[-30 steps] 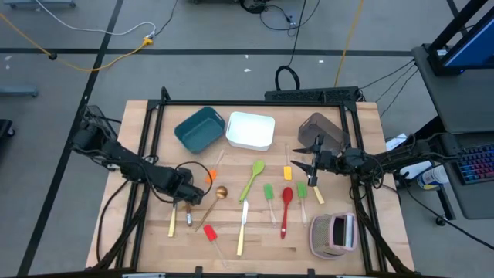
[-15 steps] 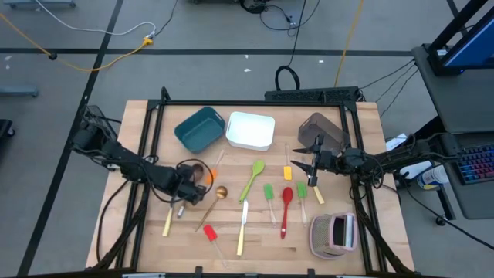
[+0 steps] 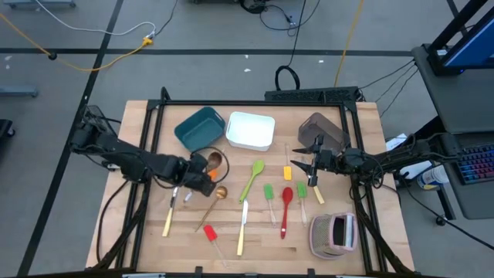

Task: Pick & Place Kitchen Items
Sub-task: Put the brown serving spoon into the blue bin, then put the gold serving spoon into the blue bin

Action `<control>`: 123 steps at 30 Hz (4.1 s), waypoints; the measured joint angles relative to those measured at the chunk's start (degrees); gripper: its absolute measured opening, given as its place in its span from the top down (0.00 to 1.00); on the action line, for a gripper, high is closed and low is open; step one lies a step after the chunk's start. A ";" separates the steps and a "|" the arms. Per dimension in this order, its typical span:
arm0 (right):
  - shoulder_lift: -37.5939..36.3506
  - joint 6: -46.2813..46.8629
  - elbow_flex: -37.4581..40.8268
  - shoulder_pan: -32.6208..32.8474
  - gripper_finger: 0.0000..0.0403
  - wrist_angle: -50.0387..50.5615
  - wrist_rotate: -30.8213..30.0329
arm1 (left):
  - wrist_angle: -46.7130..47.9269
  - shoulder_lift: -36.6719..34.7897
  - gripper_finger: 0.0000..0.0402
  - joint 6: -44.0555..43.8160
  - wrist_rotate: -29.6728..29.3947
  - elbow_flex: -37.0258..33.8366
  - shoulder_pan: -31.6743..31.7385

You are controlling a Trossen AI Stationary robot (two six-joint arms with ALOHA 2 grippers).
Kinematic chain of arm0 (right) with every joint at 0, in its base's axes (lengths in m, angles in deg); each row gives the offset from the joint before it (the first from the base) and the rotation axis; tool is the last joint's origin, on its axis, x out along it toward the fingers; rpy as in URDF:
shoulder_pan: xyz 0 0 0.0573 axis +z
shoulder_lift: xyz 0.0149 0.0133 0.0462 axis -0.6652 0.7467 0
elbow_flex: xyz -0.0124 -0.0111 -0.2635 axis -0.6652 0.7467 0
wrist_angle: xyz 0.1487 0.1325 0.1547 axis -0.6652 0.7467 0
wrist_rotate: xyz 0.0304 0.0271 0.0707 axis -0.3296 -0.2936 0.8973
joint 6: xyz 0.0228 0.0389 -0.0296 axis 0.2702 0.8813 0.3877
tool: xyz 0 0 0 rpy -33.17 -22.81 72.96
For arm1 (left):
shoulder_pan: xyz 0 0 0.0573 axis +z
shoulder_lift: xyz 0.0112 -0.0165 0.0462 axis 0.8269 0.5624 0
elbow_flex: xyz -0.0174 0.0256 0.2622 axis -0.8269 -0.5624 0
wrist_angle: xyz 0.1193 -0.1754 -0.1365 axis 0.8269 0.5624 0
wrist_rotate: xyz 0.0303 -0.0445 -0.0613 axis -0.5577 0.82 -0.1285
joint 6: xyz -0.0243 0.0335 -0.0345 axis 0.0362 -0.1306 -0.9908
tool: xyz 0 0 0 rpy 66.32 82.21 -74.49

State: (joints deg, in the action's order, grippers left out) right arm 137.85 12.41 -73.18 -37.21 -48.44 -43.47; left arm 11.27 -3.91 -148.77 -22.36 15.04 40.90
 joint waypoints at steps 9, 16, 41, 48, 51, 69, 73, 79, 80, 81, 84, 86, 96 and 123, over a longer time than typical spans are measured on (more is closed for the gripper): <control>0.00 1.02 0.01 0.00 0.57 -0.16 0.00 | 5.22 0.07 0.97 24.19 0.22 9.73 11.24; 0.00 1.74 0.01 0.00 0.57 -0.16 0.00 | 5.10 0.07 0.94 42.78 1.07 13.69 23.66; 0.00 2.33 0.01 0.00 0.57 -0.14 0.00 | 7.40 11.26 0.94 64.08 7.59 12.46 45.81; 0.00 2.33 0.01 0.00 0.57 -0.14 0.00 | 11.06 17.94 0.94 67.05 7.48 12.46 47.25; 0.00 2.29 0.01 0.00 0.57 -0.14 0.00 | 10.88 19.88 0.94 67.28 7.18 12.60 47.65; 0.00 2.33 0.03 0.00 0.57 -0.10 0.00 | 9.83 19.33 0.71 67.96 4.24 12.43 47.52; 0.00 2.33 0.03 0.00 0.57 -0.10 -0.01 | 10.06 19.29 0.70 67.41 0.50 12.43 46.66; 0.00 2.33 0.03 0.00 0.57 -0.10 -0.02 | 13.50 19.28 0.73 66.09 -6.06 12.94 45.38; 0.00 2.33 0.03 0.00 0.57 -0.12 -0.01 | 14.79 19.28 0.74 65.28 -6.14 13.45 45.16; 0.00 2.33 0.03 0.00 0.57 -0.11 -0.02 | 16.13 19.28 0.74 64.25 -6.24 14.14 44.88; 0.00 2.35 0.03 0.00 0.57 -0.14 -0.02 | 20.09 19.28 0.76 60.62 -6.20 16.70 43.76; 0.00 2.35 0.03 0.00 0.57 -0.12 0.00 | 23.22 19.26 0.77 58.73 -6.02 18.83 42.72; 0.00 2.38 0.03 0.00 0.57 -0.12 0.00 | 26.04 19.17 0.77 49.65 9.17 27.03 33.13; 0.00 7.10 0.03 0.13 0.57 -0.13 0.02 | -1.67 19.19 0.77 10.55 13.11 16.54 -6.90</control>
State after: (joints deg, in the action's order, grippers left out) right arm 137.85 19.51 -73.15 -37.08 -48.56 -43.45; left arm 9.60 15.28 -138.22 -9.25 31.58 34.00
